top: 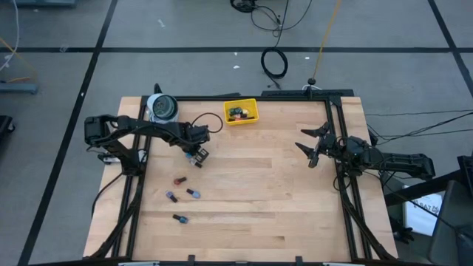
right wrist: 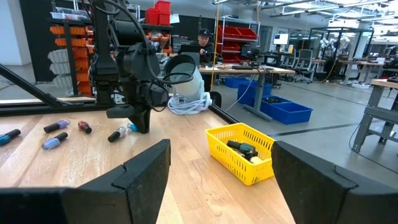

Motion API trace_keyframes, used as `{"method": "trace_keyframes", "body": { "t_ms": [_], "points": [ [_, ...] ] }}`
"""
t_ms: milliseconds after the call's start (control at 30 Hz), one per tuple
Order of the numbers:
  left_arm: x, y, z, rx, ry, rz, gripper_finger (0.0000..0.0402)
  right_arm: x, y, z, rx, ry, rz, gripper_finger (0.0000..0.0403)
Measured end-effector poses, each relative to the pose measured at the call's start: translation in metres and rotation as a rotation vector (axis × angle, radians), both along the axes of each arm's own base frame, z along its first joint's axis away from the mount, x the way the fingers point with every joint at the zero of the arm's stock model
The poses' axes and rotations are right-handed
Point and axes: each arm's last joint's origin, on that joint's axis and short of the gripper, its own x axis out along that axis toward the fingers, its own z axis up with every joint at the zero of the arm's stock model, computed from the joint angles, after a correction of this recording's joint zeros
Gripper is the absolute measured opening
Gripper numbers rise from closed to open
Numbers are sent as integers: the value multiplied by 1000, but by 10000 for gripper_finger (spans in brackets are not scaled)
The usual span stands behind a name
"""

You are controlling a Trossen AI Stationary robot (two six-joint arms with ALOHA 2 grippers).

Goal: Pick & Place Nail Polish
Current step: Put the blue nail polish bottle into the yellow bin

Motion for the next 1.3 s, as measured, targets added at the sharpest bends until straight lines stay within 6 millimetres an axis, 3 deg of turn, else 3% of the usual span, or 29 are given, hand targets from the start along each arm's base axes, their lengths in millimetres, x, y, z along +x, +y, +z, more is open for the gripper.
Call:
{"method": "trace_keyframes", "body": {
  "t_ms": [200,300,600,833,1000,1300],
  "points": [
    [3,1,0,40,-18,-24,59,0,0,0,0,1,0,267],
    [7,-2,4,74,-77,-58,45,0,0,0,0,2,0,267],
    [27,-19,66,253,-550,-241,35,0,0,0,0,2,0,267],
    [36,-58,118,310,-985,-634,35,0,0,0,0,3,0,267],
    [39,-94,139,282,-1245,-950,35,0,0,-1,1,8,0,267],
    [34,-136,164,131,-1572,-1109,35,1,0,-1,1,12,0,267]
  ]
}}
